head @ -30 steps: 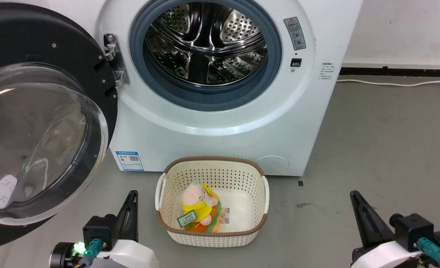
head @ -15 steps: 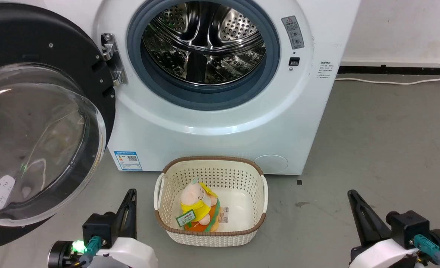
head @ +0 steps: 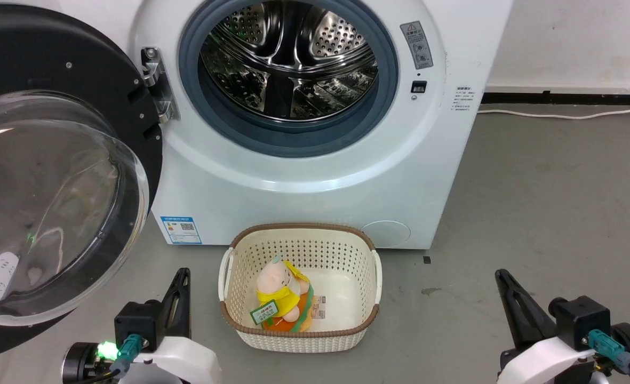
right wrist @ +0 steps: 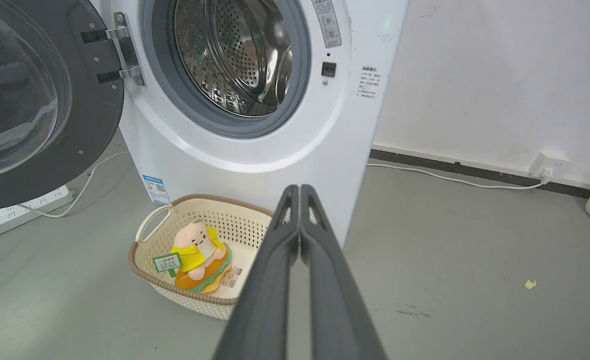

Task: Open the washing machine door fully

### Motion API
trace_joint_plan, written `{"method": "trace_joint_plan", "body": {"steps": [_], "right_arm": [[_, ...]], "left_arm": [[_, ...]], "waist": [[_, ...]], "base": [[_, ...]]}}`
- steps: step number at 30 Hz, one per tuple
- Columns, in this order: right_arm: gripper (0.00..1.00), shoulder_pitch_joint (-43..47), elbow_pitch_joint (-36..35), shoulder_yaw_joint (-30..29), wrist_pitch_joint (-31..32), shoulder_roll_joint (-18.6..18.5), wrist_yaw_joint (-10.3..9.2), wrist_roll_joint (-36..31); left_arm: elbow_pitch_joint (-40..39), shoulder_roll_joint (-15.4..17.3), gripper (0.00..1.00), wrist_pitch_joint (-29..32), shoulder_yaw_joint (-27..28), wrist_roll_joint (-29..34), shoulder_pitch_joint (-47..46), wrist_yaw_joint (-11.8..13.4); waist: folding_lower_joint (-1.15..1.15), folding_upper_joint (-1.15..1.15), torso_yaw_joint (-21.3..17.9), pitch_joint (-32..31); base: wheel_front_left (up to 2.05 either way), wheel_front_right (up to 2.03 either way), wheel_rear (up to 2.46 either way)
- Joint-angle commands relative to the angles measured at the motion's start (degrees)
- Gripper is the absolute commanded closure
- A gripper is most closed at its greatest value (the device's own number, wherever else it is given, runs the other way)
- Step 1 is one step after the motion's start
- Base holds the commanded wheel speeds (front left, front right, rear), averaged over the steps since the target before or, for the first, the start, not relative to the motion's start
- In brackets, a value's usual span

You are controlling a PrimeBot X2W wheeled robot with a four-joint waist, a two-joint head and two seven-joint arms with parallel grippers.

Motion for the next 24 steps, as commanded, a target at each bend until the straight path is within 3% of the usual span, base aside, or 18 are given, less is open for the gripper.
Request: {"method": "trace_joint_plan", "body": {"steps": [1, 24], "right_arm": [[1.00, -0.57, -0.55, 0.21, 0.25, 0.27, 0.04, -0.42], [1.00, -0.85, -1.02, 0.53, 1.64, 0.30, 0.05, -0.95]], "left_arm": [[-0.52, 0.00, 1.00, 0.33, 0.26, 0.54, 0.00, -0.16], [-1.60, -0.18, 1.00, 1.72, 1.12, 1.65, 0.00, -0.34]], "waist": [[0.00, 0.00, -0.03, 0.02], [0.00, 0.00, -0.31, 0.16]], "base": [[0.00, 0.00, 0.00], [0.00, 0.00, 0.00]]}}
